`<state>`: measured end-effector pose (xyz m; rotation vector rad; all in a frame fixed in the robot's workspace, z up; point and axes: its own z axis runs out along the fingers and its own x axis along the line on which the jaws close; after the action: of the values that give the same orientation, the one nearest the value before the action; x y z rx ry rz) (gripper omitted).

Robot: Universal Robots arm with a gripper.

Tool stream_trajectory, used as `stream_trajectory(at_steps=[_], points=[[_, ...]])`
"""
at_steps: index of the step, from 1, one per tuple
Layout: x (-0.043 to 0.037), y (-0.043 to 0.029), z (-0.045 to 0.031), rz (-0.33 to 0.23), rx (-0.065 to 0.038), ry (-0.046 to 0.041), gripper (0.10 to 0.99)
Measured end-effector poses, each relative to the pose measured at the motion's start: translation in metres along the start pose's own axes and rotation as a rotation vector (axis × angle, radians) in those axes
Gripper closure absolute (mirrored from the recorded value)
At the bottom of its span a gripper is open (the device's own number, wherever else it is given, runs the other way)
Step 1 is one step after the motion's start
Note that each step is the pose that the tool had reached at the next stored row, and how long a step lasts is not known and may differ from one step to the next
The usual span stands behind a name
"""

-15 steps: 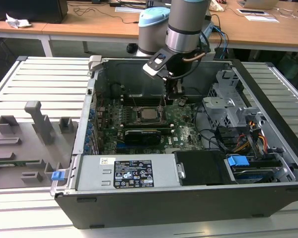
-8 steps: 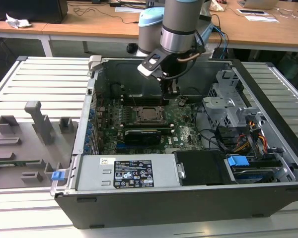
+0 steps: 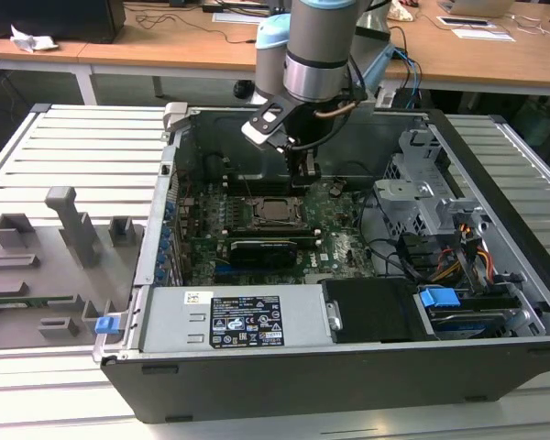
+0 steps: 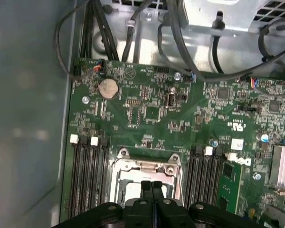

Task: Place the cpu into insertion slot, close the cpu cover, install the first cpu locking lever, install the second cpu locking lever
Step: 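Close the cpu cover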

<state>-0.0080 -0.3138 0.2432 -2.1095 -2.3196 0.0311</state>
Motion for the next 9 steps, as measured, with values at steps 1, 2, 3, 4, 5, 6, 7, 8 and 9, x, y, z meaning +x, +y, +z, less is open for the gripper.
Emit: stream_trajectory(at_steps=[1,2,3,4,5,6,7,8,9], points=[[0.0012,-0.0089,0.0008,0.0,0.0,0.0001,0.98],[0.0024,-0.0154,0.0016,0.0,-0.001,0.0,0.98],[0.0033,-0.0199,0.0022,0.0,-0.002,-0.0003,0.98],[0.0034,-0.0209,0.0025,0.0,-0.002,-0.0003,0.98],[0.0035,-0.0213,0.0028,0.0,-0.004,-0.0005,0.98],[0.0035,-0.0217,0.0031,0.0,-0.006,-0.0007,0.98],[0.0036,-0.0221,0.0032,0.0,-0.007,-0.0009,0.98],[0.0036,-0.0222,0.0033,0.0,-0.008,-0.0009,0.98],[0.0036,-0.0223,0.0034,0.0,-0.009,-0.0009,0.98]])
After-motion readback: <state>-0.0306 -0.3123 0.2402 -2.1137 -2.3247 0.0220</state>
